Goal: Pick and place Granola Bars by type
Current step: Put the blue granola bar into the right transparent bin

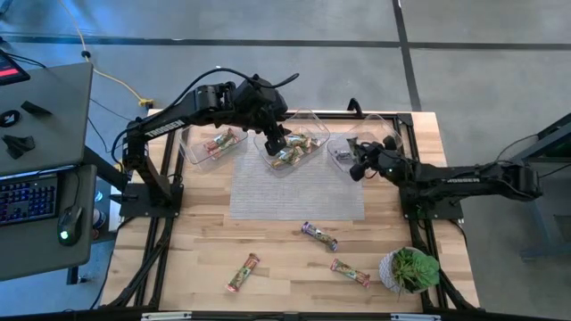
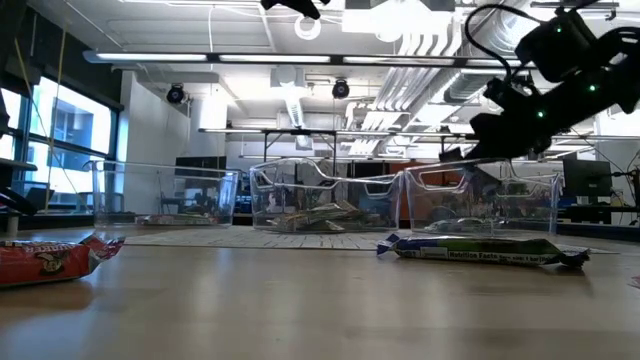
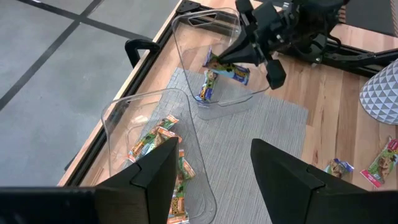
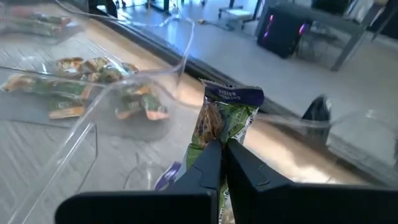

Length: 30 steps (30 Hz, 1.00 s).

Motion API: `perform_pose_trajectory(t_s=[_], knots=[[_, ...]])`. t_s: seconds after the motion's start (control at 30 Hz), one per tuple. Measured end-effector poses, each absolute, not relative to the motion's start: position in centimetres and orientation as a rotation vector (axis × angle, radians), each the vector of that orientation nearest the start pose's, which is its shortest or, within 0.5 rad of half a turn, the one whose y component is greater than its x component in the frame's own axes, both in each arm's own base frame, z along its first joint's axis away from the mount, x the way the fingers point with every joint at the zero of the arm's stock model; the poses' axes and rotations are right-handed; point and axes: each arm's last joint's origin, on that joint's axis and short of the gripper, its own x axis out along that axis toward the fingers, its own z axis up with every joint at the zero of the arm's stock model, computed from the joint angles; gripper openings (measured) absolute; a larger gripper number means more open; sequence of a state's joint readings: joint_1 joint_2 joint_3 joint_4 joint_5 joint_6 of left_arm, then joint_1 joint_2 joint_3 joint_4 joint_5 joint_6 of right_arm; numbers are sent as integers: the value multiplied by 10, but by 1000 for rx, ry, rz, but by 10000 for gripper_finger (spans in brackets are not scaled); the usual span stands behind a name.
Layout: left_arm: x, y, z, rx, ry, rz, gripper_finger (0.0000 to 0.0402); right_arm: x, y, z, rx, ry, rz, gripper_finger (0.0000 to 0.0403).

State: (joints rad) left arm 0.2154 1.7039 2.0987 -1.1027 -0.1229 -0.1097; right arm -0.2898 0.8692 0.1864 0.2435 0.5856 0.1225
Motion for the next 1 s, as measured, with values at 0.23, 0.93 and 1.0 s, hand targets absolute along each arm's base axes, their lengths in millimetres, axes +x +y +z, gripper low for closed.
perform_pose_trajectory(t_s=[0.23, 0.93, 1.0], knots=[[323, 74, 452, -137, 692, 363, 197, 147, -60, 152, 50, 420, -853, 23], [321, 74, 450, -137, 726, 365, 197, 194, -21, 233, 122, 239, -200, 114], [321, 74, 449, -137, 728, 365, 197, 201, -5, 229, 134, 293, -119, 115]])
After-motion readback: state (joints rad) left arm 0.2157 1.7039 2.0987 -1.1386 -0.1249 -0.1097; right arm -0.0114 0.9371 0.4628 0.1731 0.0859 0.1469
